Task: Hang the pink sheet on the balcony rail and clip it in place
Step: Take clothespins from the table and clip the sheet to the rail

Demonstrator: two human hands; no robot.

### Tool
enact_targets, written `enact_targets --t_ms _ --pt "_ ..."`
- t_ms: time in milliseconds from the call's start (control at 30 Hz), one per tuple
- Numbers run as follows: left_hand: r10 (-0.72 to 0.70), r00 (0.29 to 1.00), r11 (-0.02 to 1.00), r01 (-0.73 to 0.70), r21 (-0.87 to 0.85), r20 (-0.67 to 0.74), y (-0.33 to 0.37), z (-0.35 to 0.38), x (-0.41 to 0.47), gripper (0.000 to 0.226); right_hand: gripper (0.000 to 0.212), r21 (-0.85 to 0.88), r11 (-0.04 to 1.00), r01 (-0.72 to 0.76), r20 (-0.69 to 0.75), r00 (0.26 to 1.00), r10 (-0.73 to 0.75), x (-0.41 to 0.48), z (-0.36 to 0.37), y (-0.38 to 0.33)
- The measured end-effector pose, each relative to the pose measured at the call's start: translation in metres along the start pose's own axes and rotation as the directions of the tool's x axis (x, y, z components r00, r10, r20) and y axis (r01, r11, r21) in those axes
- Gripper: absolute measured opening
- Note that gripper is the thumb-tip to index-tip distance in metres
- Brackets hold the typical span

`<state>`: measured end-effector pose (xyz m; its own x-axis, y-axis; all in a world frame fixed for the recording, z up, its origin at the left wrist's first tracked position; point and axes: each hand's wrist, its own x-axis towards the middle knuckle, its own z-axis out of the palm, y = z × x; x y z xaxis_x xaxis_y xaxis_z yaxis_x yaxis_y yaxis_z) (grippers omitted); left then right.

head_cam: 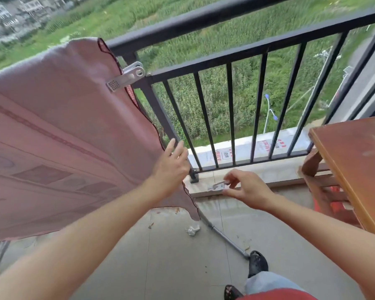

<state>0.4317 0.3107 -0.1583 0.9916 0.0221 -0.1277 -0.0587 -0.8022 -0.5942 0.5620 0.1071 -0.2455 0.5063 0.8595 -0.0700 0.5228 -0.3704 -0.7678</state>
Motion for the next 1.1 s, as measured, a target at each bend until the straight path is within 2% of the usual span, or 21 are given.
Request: enact_targets --t_ms 67,100,133,200,333,467,533,633,700,733,767,900,1100 --pt "-0.082 0.940 0.991 0.041 0.129 0.332 -0.015 0.000 0.023 0.030 0.030 0.007 0.999 -0.042 0.003 0.999 0.042 0.003 -0.003 0.010" --pt "-0.135 0.890 0.985 0.072 0.158 0.435 -0.024 -0.003 0.031 0.028 0.029 0.014 0.998 -0.064 0.015 0.998 0.064 0.004 -0.002 0.013" --pt "-0.166 0.852 0.984 0.114 0.134 0.497 -0.031 -0.005 0.036 0.023 0.029 0.024 0.997 -0.078 0.028 0.997 0.077 0.005 0.000 0.014" --pt "-0.165 0.803 0.975 0.219 -0.026 0.572 -0.042 -0.003 0.049 0.022 0.030 0.036 0.994 -0.099 0.049 0.994 0.097 0.008 0.001 0.019" --pt "-0.163 0.814 0.892 0.363 -0.269 0.557 -0.046 0.005 0.061 0.015 0.028 0.061 0.990 -0.127 0.072 0.990 0.122 0.011 0.007 0.028" --pt "-0.095 0.859 0.805 0.364 -0.469 0.503 -0.049 0.014 0.059 0.027 0.035 0.136 0.974 -0.180 0.045 0.984 0.175 0.010 0.017 0.031" --pt "-0.049 0.864 0.838 0.309 -0.450 0.502 -0.046 0.014 0.051 0.030 0.033 0.164 0.966 -0.199 0.032 0.980 0.196 0.009 0.023 0.030" --pt "-0.002 0.827 0.958 0.162 -0.236 0.562 -0.032 0.013 0.032 0.013 0.025 0.162 0.960 -0.227 0.008 0.974 0.228 0.000 0.036 0.025" --pt "0.002 0.812 0.985 0.100 -0.143 0.584 -0.017 0.013 0.017 0.023 0.027 0.158 0.954 -0.254 -0.022 0.965 0.260 -0.018 0.048 0.021" --pt "-0.004 0.826 0.988 0.090 -0.125 0.564 -0.011 0.011 0.012 0.018 0.028 0.159 0.951 -0.264 -0.037 0.961 0.273 -0.027 0.054 0.020" --pt "-0.011 0.841 0.986 0.100 -0.136 0.540 -0.005 0.006 0.007 0.011 0.028 0.156 0.948 -0.279 -0.048 0.956 0.289 -0.038 0.059 0.017" --pt "-0.006 0.876 0.974 0.114 -0.196 0.483 0.011 -0.009 -0.004 0.017 0.025 0.197 0.937 -0.287 -0.130 0.940 0.316 -0.065 0.069 0.012" --pt "0.018 0.873 0.972 0.099 -0.213 0.488 0.047 -0.021 -0.029 0.017 0.021 0.243 0.933 -0.265 -0.243 0.915 0.323 -0.108 0.085 -0.007"
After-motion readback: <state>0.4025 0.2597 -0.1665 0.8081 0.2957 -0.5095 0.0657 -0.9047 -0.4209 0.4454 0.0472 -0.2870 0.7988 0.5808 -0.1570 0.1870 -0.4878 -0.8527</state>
